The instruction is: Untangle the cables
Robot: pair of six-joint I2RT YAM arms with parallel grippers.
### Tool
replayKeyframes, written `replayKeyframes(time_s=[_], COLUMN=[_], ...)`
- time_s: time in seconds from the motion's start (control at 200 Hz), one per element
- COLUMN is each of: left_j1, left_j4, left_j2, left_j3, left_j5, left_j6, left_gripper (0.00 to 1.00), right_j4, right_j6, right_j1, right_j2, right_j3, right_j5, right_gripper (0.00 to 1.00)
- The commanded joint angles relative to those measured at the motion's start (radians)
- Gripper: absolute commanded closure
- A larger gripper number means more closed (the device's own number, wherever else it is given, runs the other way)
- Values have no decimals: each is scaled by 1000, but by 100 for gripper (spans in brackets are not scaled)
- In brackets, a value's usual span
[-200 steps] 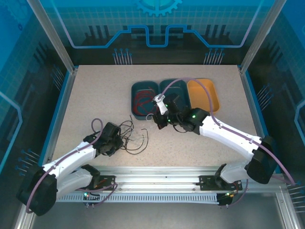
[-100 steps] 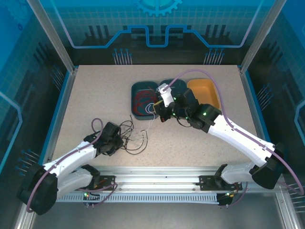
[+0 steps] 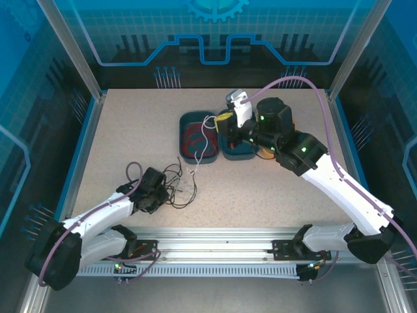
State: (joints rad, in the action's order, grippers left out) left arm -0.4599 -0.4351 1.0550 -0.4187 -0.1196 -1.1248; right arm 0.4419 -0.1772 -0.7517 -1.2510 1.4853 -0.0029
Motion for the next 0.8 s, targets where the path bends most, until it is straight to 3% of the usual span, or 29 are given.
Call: replayKeyframes(time_s=[0.0,0.27,0.54,0.795], left_j1=[7,7,7,7], left_j4=[6,10,14,7], left_j2=[12,20,-1,-64], left_j3=[14,18,14,17], left_j5=[-14,-15,-5,1], left_j6=[-3,-3,-10,-13], left_gripper=[100,100,100,88], right_j4=[35,92,129,157], right_j6=[41,103,104,72], right_j1=[21,43,78,122], right_j2=[2,-10,-34,-67], right_j3=[80,205,254,248], right_j5=[23,115,127,116], right_gripper=[100,100,100,100])
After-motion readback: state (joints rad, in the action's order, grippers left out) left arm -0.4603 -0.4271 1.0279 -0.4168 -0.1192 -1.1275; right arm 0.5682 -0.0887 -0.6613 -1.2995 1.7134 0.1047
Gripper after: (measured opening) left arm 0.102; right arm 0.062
